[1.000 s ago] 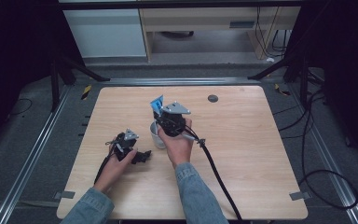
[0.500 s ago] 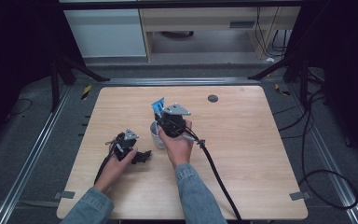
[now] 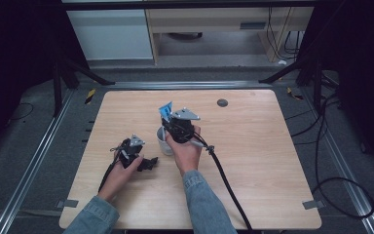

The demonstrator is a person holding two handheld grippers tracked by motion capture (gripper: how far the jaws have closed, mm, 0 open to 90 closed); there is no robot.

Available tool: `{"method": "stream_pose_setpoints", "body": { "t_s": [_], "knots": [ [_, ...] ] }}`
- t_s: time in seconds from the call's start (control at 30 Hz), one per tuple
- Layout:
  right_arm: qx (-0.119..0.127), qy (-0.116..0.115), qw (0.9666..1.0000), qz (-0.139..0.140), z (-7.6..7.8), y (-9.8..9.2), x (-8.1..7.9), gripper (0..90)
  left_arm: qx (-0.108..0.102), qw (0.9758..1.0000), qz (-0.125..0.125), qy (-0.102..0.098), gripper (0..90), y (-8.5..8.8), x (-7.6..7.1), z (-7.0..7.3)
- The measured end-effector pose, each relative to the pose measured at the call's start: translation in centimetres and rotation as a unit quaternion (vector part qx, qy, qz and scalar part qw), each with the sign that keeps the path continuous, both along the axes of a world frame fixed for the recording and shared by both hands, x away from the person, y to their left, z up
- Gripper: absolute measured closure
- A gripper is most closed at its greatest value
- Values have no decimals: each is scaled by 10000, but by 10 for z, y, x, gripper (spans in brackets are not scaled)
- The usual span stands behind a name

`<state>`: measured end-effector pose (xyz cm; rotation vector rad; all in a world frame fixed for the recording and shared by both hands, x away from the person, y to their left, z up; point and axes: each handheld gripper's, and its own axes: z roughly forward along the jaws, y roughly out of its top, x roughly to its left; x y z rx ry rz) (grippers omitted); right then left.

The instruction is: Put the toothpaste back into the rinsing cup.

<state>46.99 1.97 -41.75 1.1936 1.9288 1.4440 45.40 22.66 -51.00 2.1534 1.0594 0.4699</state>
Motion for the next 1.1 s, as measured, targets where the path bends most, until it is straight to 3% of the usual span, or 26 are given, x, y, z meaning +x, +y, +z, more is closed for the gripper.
{"method": "stream_pose_setpoints", "body": {
  "t_s": [1.1],
  "knots": [
    [312,280,9991,-63,0,-14,9,684,-10,10000,8,7,0,0,0,0]
  ]
}}
